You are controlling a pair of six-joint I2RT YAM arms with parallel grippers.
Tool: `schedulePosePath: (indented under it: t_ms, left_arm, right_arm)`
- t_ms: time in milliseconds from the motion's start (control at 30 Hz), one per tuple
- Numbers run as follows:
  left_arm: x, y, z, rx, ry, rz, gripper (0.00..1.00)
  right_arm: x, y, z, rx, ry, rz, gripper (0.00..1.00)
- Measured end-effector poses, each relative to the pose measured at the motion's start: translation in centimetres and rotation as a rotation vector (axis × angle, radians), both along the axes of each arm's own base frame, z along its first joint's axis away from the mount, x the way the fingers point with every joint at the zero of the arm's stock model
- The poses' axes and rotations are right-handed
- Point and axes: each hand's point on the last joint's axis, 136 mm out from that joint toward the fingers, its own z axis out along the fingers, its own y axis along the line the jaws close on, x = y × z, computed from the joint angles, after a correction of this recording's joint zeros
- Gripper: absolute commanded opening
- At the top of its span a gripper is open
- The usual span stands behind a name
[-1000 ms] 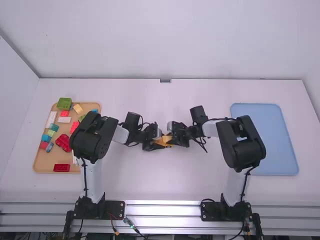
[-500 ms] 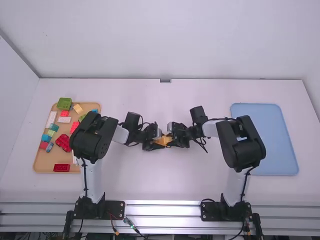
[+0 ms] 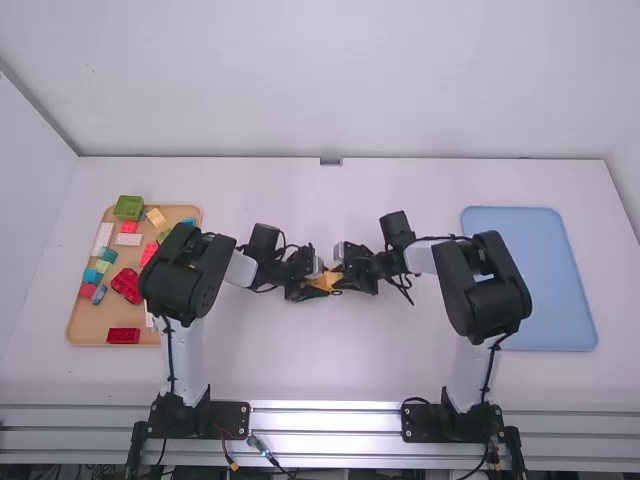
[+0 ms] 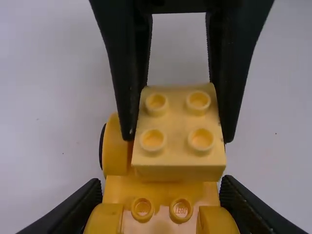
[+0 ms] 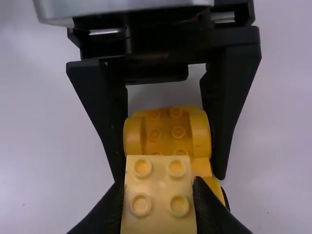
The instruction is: Assemble lego blocks to make yellow taxi
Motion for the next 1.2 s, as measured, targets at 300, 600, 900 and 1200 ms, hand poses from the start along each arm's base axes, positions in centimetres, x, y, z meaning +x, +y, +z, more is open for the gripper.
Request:
schedulePosePath:
  t_ms: [300, 600, 900, 1200]
  left_arm:
    - [0.0, 0.0, 0.0, 0.000, 0.000, 0.000, 0.57]
    - [0.0, 0.0, 0.0, 0.000, 0.000, 0.001, 0.57]
    - [0.0, 0.0, 0.0, 0.000, 0.002, 0.001, 0.57]
    - [0.0, 0.0, 0.0, 0.000, 0.002, 0.001, 0.57]
  right_arm:
    - [0.7, 0.0, 0.0, -0.005, -0.038, -0.007, 0.09]
    - [0.8, 0.0, -0.1, -0.014, -0.037, -0.012, 0.43]
    - [1.2, -0.1, -0.2, -0.026, -0.030, -0.033, 0.66]
    - [2.0, 0.9, 1.9, 0.055, -0.055, -0.003, 0.66]
